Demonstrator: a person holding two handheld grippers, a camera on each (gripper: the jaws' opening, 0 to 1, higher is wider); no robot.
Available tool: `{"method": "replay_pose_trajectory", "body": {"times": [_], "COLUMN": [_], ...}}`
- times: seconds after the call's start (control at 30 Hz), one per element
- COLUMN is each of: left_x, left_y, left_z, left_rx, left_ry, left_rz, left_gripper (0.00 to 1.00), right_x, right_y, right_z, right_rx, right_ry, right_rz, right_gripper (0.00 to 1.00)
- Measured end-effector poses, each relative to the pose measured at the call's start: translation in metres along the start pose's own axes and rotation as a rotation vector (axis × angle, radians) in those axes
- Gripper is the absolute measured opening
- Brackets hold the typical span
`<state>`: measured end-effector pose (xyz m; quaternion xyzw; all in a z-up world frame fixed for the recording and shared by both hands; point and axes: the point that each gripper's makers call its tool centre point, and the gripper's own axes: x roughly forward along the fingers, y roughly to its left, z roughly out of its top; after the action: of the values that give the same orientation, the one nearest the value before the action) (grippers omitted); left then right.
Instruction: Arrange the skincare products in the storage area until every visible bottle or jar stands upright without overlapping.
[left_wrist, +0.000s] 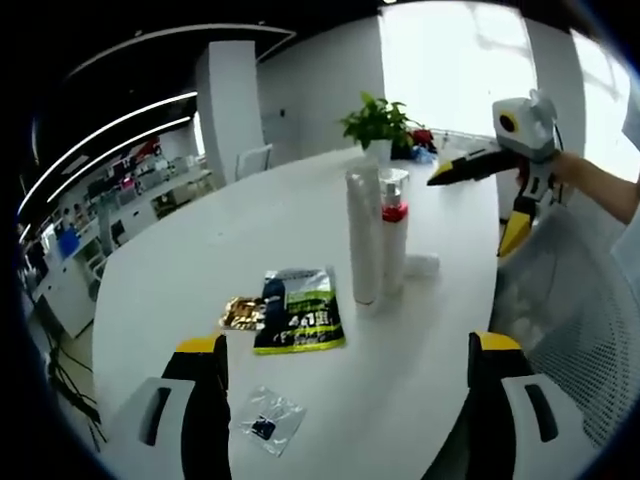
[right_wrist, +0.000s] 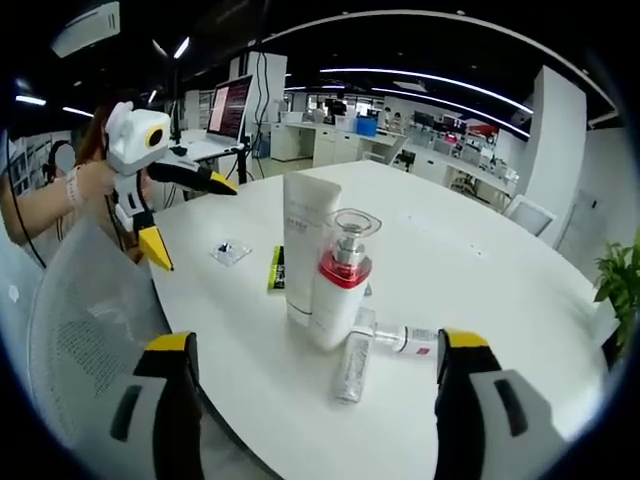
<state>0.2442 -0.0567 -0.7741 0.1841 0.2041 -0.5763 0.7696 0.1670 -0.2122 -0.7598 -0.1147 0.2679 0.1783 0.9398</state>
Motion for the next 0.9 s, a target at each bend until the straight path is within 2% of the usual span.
{"method": "replay_pose_trajectory", "body": {"times": [0.2, 0.37, 0.67, 0.77, 0.9], "left_x": [0.002, 0.005, 0.025, 0.029, 0.036], "left_y": [0.008, 0.017, 0.033, 0.034, 0.035], "left_z": [-0.008, -0.009, -0.013, -0.014, -0.015], "left_rx": [0.0, 0.006, 0.025, 0.029, 0.03], "left_ry": [0.043, 0.061, 0.111, 0.127, 0.139], "left_rz": [0.001, -0.004, -0.021, -0.029, -0.039], "left_gripper": [0.97, 0.97, 0.97, 0.93, 0.94], "right_x": [0.005, 0.007, 0.014, 0.012, 0.013], "right_y": [0.002, 0.0, -0.003, -0.011, -0.02], "right_z": [0.001, 0.004, -0.002, -0.002, -0.005], "right_rx": [0.007, 0.009, 0.001, -0.003, 0.024], "right_ry": [0.012, 0.009, 0.042, 0.044, 0.045], "right_rz": [0.01, 0.003, 0.008, -0.014, -0.021], "right_gripper": [1.0, 1.0, 1.0, 1.0, 1.0]}}
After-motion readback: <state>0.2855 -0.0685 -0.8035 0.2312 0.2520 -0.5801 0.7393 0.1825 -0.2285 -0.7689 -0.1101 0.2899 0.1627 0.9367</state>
